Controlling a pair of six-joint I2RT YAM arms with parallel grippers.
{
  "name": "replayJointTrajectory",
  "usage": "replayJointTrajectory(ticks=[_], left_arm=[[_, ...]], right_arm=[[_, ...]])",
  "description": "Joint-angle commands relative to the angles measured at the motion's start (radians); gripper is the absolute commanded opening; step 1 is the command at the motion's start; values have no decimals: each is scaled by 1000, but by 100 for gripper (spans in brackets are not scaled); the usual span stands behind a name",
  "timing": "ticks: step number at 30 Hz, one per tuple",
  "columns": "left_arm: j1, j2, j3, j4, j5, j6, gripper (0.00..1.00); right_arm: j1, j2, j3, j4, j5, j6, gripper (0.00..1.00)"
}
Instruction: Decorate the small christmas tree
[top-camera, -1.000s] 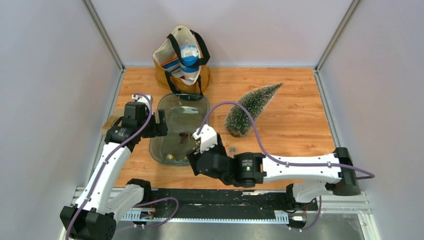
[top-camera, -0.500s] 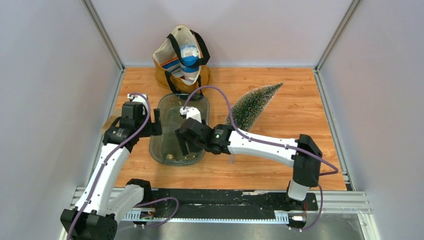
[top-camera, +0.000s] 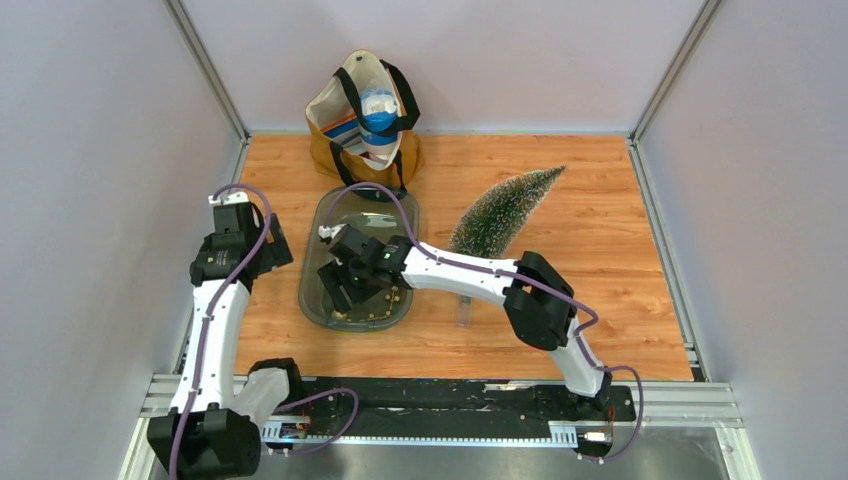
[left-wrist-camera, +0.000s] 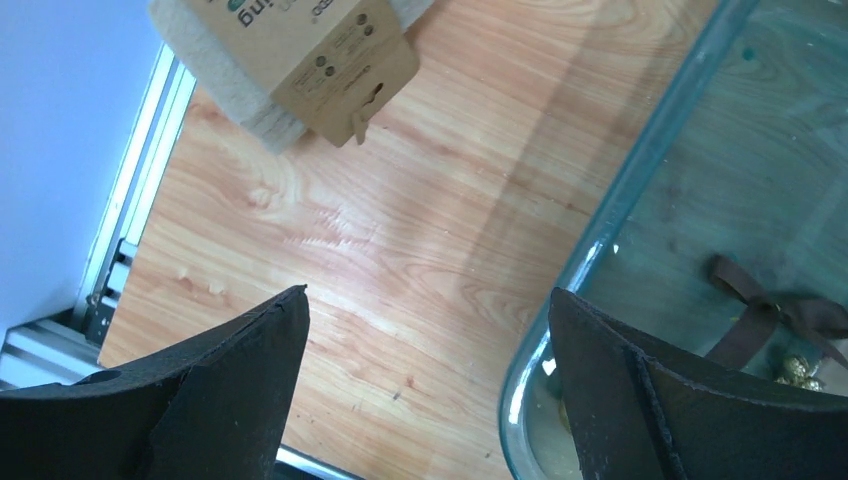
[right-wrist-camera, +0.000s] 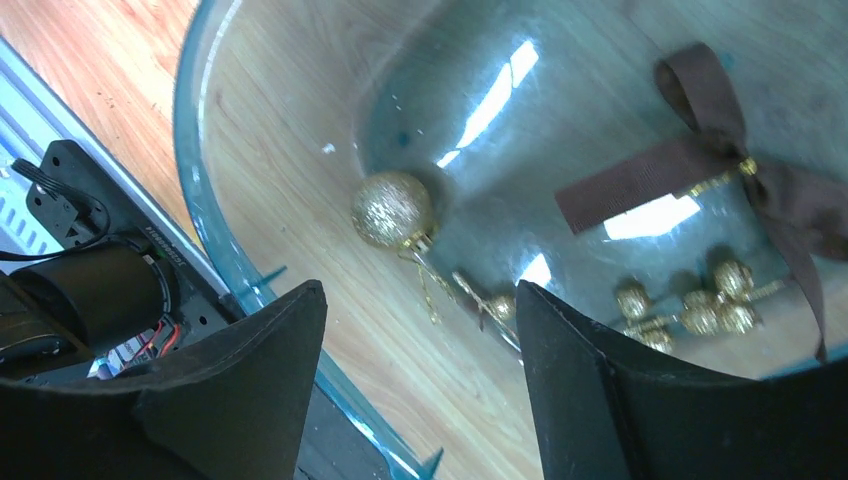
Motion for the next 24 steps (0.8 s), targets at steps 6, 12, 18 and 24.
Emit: replayJointTrajectory(ticks=[6,12,18,24], left_arm=[[99,-7,11,-6,-6,-17,96],[100,-7,12,-1,-18,-12,96],[100,12,17,5,8,-3,96],[100,10,15,7,21,2,96]], right_arm=[[2,143,199,-56,-125,-132,72],[2,209,291,-134,-125,-187,72],[2,241,322,-179,-150,-225,72],[2,264,329,-156,-176,-227,72]])
